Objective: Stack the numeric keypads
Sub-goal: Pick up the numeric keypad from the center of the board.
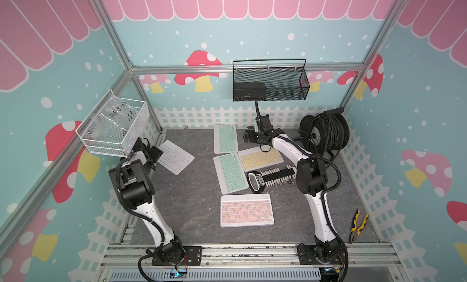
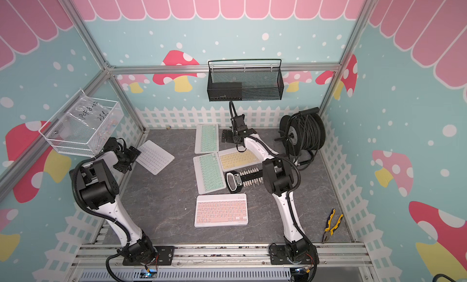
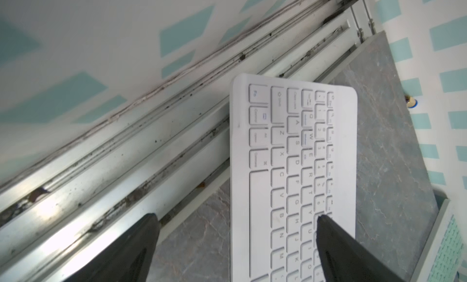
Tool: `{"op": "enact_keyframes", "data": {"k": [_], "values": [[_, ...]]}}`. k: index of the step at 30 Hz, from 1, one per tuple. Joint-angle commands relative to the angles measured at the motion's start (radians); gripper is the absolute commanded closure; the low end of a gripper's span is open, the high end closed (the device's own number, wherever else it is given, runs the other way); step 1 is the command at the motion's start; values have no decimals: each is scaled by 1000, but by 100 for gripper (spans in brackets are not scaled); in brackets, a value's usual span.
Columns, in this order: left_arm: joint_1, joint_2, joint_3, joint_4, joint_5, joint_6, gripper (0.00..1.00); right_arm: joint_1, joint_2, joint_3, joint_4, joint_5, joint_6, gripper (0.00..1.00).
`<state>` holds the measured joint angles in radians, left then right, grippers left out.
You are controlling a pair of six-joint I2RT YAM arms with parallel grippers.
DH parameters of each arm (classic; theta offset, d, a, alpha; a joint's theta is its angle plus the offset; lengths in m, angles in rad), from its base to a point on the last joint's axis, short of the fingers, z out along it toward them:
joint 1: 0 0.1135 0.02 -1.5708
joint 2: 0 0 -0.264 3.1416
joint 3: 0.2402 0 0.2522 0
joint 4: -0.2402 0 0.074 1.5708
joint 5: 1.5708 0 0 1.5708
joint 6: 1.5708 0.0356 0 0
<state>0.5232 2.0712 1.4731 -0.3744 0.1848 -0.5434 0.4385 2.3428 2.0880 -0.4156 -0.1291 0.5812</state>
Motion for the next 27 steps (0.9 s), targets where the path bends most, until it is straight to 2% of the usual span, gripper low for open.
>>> {"op": "enact_keyframes", "data": {"k": [1, 8, 16, 20, 27], "values": [[13, 23, 58, 28, 42, 40, 0, 2, -9, 4, 57, -162, -42, 1], [24, 124, 120, 66, 147, 50, 1, 3, -13, 6, 27, -156, -59, 1], [31, 180, 138, 169, 194, -35, 1, 3, -20, 7, -12, -136, -68, 1], [34, 216, 143, 229, 244, -100, 2, 2, -20, 10, -16, -129, -68, 1], [55, 239, 47, 452, 332, -257, 4, 3, -18, 16, -22, -118, -61, 1]]}}
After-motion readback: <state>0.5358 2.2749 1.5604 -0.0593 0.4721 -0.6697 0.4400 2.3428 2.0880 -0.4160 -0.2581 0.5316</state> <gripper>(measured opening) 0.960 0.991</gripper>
